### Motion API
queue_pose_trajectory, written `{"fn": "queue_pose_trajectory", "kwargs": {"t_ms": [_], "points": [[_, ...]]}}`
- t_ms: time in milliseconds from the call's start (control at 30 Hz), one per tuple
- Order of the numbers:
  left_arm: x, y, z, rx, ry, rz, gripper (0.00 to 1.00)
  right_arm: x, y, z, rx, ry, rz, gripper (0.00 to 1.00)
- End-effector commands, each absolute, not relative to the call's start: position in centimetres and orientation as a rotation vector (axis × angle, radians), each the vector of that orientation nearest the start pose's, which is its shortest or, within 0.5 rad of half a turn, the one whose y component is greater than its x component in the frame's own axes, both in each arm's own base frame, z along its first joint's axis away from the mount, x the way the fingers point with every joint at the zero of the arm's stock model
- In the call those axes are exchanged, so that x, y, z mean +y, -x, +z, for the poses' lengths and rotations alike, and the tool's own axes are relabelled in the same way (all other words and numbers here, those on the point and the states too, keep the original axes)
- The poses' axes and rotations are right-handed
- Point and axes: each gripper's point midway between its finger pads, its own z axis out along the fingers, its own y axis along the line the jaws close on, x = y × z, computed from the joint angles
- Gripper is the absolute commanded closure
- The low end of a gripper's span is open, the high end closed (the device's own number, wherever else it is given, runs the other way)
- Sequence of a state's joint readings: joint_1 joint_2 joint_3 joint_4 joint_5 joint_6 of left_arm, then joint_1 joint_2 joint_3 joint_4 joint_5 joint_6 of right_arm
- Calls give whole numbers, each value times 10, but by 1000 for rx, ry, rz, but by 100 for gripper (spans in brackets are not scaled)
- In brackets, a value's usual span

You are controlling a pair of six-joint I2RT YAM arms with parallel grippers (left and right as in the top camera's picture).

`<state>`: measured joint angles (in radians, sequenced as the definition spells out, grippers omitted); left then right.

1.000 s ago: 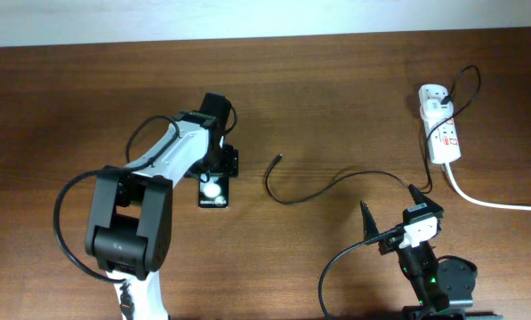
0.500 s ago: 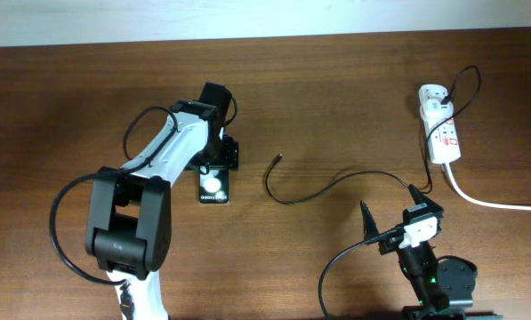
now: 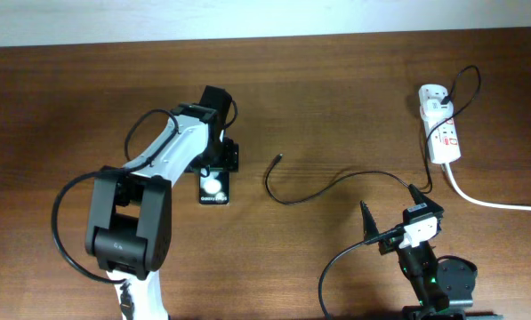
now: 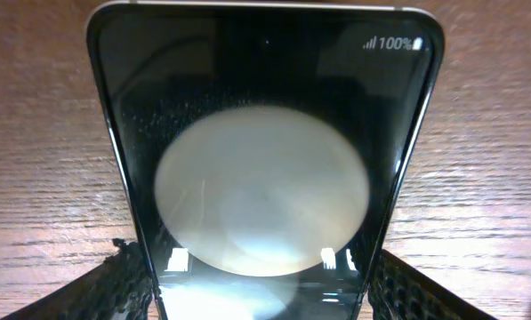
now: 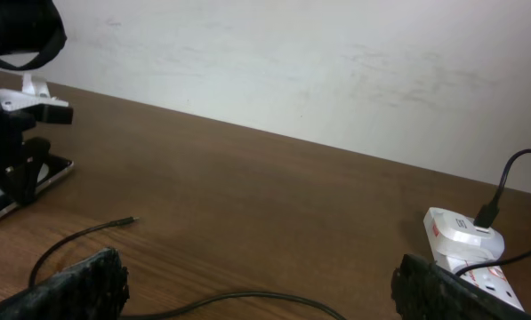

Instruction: Plug charger to phone and switch on socket

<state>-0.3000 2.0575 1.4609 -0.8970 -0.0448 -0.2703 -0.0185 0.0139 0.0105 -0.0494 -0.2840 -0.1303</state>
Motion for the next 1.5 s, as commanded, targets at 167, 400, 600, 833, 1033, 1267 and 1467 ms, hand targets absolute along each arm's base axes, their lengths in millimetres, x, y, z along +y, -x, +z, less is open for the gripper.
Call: {"fn": "queue_pose_trajectory", "kwargs": {"t_ms": [167, 400, 600, 833, 1033, 1267, 1467], "points": [[-108, -376, -10, 3110, -37, 64, 18, 44, -241, 161, 1599, 301, 120, 1], [-108, -366, -21, 3164, -41, 61, 18, 44, -241, 161, 1599, 300, 120, 1], [-107, -363, -22, 3175, -42, 66, 18, 44, -241, 161, 1599, 301, 120, 1], [-108, -364, -23, 3168, -41, 62, 25, 44, -241, 161, 1599, 300, 120, 1], [-107, -366, -22, 3162, -36, 59, 25, 44, -241, 161, 1599, 301, 120, 1], [-114, -394, 13, 3107, -31, 33, 25, 44, -241, 161, 1599, 301, 120, 1], [-118, -406, 36, 3080, -30, 21, 25, 44, -241, 161, 1599, 301, 120, 1]]}}
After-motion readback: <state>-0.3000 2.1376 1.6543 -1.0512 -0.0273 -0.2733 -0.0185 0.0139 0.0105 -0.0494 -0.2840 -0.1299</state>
